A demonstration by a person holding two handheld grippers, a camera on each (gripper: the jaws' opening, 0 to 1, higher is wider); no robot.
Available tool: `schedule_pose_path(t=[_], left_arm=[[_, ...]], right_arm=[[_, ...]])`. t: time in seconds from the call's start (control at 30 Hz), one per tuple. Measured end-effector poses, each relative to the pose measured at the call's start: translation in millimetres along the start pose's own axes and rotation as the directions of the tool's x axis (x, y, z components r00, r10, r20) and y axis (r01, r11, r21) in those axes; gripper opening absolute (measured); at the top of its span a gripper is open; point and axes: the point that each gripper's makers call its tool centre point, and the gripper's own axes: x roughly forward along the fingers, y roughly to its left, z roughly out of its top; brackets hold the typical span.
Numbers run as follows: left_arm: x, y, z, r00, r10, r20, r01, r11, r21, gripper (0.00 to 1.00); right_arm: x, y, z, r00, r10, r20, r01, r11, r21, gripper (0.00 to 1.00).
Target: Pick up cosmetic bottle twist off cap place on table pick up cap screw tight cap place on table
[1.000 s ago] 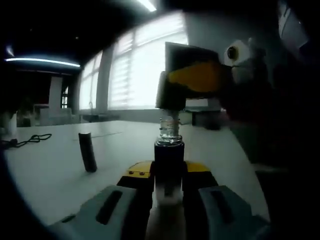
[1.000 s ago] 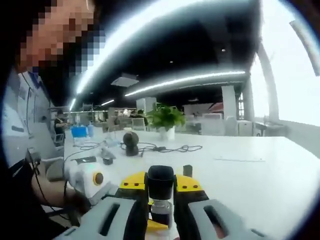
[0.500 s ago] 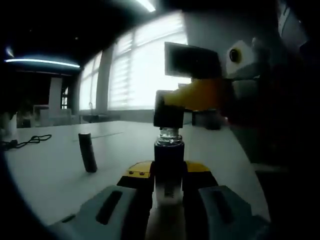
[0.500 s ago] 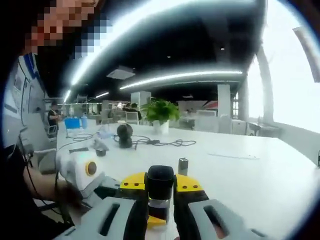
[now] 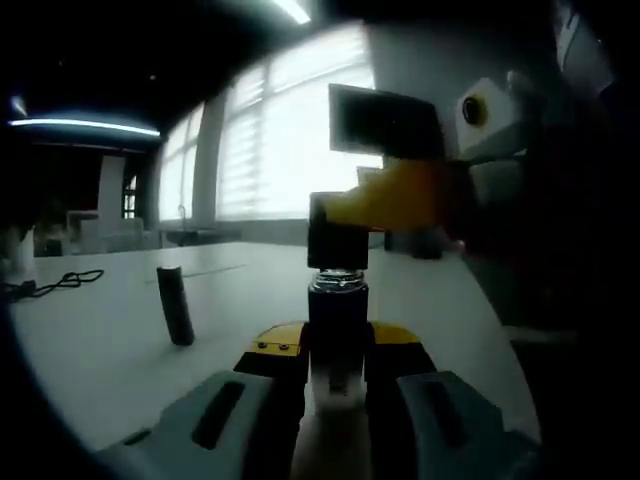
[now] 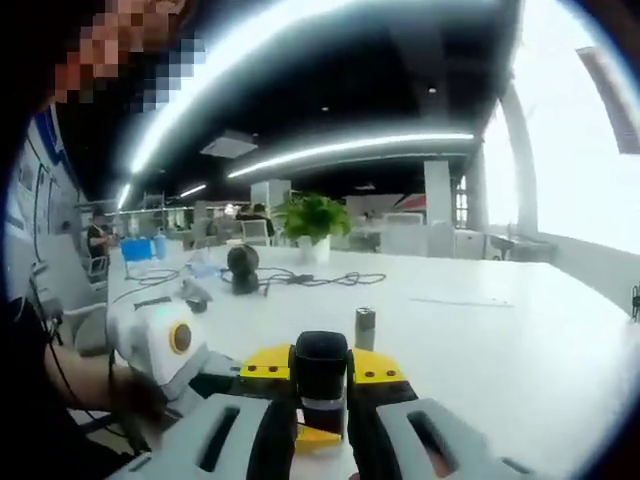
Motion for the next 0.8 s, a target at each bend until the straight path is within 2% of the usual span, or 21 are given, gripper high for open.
schedule_pose_path(t=[0.17,0.27,0.4,0.57,0.7,0.8], left_arm=[[0.5,0.7,-0.1,1.0,0.001,0.0,-0.001,1.0,0.0,0.12],[0.0,0.5,-0.2,1.0,0.003,-0.002,-0.003,1.0,0.002,0.12],[-0.3,0.2,-0.3,1.0,0.004,-0.002,-0.004,1.0,0.008,0.12],[-0.5,0.2,-0.2,1.0,0.004,-0.002,-0.004,1.0,0.009,0.12],[-0.4,-0.7,0.1,1.0,0.002,0.0,-0.002,1.0,0.014,0.12],[-0.4,-0.7,-0.4,1.0,0.001,0.0,-0.001,1.0,0.012,0.12]], right_arm=[[0.0,0.9,-0.7,1.0,-0.025,0.008,0.026,0.999,-0.031,0.13],[0.6,1.2,0.3,0.998,-0.054,0.023,0.056,0.995,-0.088,0.13],[0.0,-0.1,0.6,0.998,-0.059,0.008,0.059,0.995,-0.08,0.13],[-0.3,-2.0,0.3,0.999,-0.031,0.016,0.032,0.998,-0.053,0.13],[-1.2,2.1,6.0,0.999,-0.004,0.053,0.008,0.997,-0.072,0.21],[-1.2,2.6,7.4,0.998,0.006,0.061,-0.002,0.998,-0.069,0.21]])
